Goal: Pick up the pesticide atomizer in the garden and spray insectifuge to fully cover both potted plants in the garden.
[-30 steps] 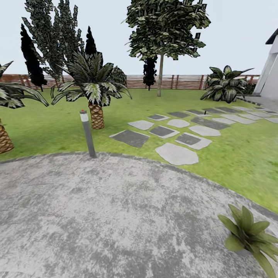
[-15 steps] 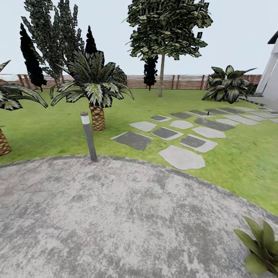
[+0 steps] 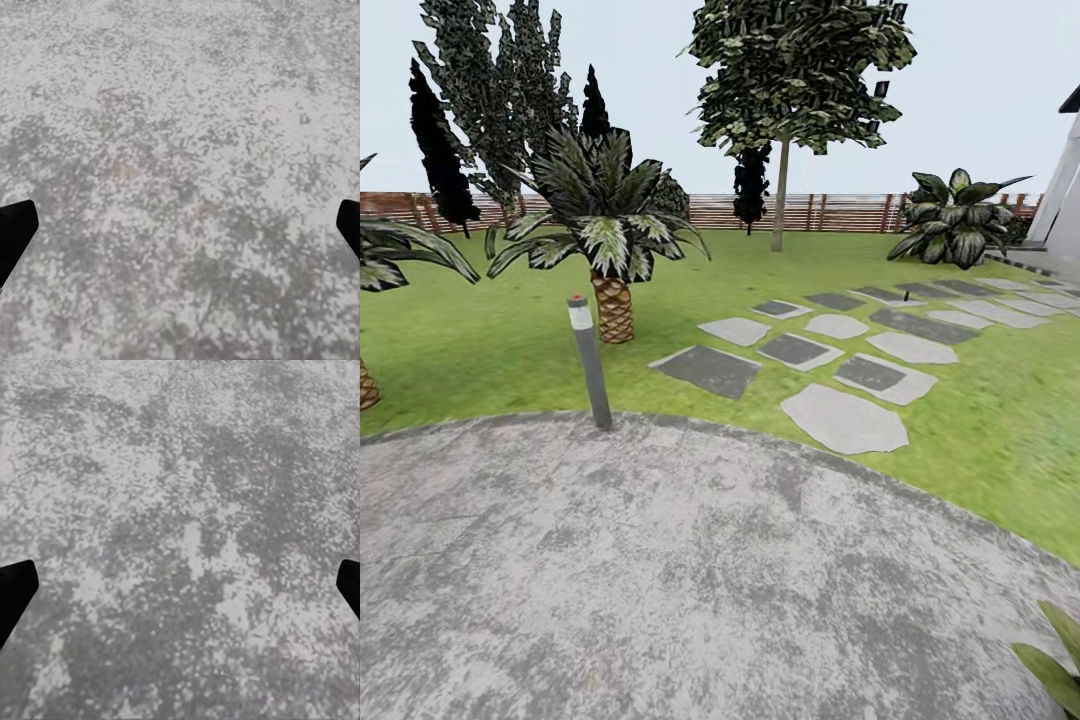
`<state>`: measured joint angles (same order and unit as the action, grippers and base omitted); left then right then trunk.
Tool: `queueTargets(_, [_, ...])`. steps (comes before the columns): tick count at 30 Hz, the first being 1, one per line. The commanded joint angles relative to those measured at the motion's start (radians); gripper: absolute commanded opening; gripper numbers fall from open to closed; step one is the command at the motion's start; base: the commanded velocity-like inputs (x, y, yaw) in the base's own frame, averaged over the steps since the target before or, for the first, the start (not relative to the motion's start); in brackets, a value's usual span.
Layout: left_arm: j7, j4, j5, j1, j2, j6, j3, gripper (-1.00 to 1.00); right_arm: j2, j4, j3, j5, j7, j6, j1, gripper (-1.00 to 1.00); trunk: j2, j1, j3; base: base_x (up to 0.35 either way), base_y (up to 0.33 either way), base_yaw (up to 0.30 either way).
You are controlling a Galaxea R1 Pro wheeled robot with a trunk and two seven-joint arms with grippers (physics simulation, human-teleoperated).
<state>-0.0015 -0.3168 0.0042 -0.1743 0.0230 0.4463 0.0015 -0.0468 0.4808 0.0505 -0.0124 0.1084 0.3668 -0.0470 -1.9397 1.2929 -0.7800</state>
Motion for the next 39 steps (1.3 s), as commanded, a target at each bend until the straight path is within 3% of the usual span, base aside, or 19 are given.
queueTargets(1, [0.000,0.001,0.000,-0.001,0.000,0.003,0.000,1.00,0.000,-0.001,0.000,-0.001,0.002,0.003,-0.001,1.00,0.000,0.000,-0.001,0.336,0.010,0.000])
queueTargets(15, [0.000,0.001,0.000,-0.001,0.000,0.003,0.000,1.00,0.000,-0.001,0.002,0.000,0.003,0.003,-0.001,1.00,0.000,0.000,-0.001,0.338,0.002,-0.012])
queueTargets(31, [0.000,0.001,0.000,-0.001,0.000,0.003,0.000,1.00,0.001,-0.001,0.002,0.000,0.004,0.003,-0.001,1.00,0.000,0.000,-0.001,0.338,0.000,-0.235])
queueTargets(39, [0.000,0.001,0.000,-0.001,0.000,0.003,0.000,1.00,0.001,-0.001,0.002,0.000,0.004,0.003,-0.001,1.00,0.000,0.000,-0.001,0.338,0.000,-0.062])
